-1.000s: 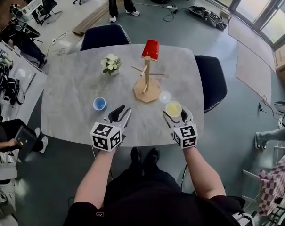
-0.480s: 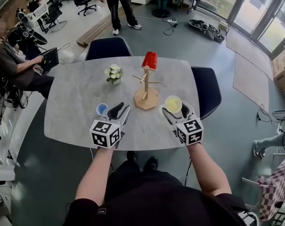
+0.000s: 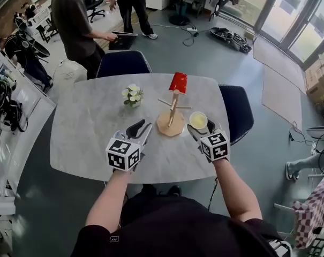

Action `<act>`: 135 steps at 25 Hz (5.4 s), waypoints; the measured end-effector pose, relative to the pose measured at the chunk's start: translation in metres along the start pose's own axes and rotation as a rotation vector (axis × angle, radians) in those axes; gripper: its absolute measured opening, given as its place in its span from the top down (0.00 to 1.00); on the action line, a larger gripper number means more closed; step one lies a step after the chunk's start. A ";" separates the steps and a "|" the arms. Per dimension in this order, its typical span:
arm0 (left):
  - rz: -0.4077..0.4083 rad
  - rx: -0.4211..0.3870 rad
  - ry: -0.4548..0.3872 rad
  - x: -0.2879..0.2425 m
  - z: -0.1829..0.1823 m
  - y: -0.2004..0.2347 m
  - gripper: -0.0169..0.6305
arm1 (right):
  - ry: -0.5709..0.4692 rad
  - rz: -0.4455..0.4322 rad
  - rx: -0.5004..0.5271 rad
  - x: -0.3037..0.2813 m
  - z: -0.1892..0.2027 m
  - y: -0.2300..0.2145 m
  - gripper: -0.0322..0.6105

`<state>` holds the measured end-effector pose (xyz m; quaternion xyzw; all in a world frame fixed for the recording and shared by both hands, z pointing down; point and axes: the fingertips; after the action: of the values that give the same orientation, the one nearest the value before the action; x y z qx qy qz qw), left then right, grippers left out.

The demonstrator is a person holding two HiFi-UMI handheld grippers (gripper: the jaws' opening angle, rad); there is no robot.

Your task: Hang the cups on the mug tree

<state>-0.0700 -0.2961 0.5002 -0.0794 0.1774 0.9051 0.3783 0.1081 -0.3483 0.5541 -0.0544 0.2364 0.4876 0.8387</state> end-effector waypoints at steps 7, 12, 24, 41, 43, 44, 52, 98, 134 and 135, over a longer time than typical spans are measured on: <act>0.022 0.014 0.003 -0.008 -0.004 0.026 0.81 | 0.075 0.052 0.021 -0.032 0.009 -0.014 0.46; 0.034 0.026 0.020 -0.011 0.003 0.031 0.81 | 0.088 0.058 0.101 -0.043 0.004 -0.019 0.46; 0.040 0.057 0.018 -0.012 0.009 0.040 0.82 | 0.025 0.029 0.428 -0.035 -0.032 -0.005 0.47; 0.040 0.122 0.016 -0.001 0.030 0.029 0.83 | 0.046 -0.040 0.915 -0.063 -0.032 0.049 0.47; 0.038 0.130 0.016 0.001 0.035 0.027 0.84 | 0.048 -0.032 0.950 -0.067 -0.031 0.052 0.47; 0.038 0.134 0.016 0.002 0.038 0.026 0.84 | 0.048 -0.030 0.963 -0.068 -0.030 0.054 0.47; 0.021 0.143 0.014 0.012 0.046 0.023 0.84 | 0.040 -0.033 1.083 -0.060 -0.019 0.055 0.47; -0.041 -0.082 -0.140 0.034 -0.063 -0.068 0.88 | -0.364 -0.015 -0.099 0.134 -0.083 -0.022 0.81; 0.305 -0.127 -0.008 0.183 0.009 0.057 0.87 | -0.278 0.125 -0.323 0.096 -0.101 0.219 0.92; 0.300 -0.126 -0.007 0.182 0.011 0.057 0.87 | -0.280 0.127 -0.329 0.098 -0.098 0.216 0.92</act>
<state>-0.2383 -0.2100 0.4745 -0.0723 0.1289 0.9609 0.2340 -0.0673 -0.1896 0.4539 -0.1073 0.0380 0.5740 0.8109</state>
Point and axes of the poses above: the fingertips, and each gripper's own axes: x backward along the fingers, y to its left, z out of its underside, and after that the axes turned 14 degrees about z, right-handed
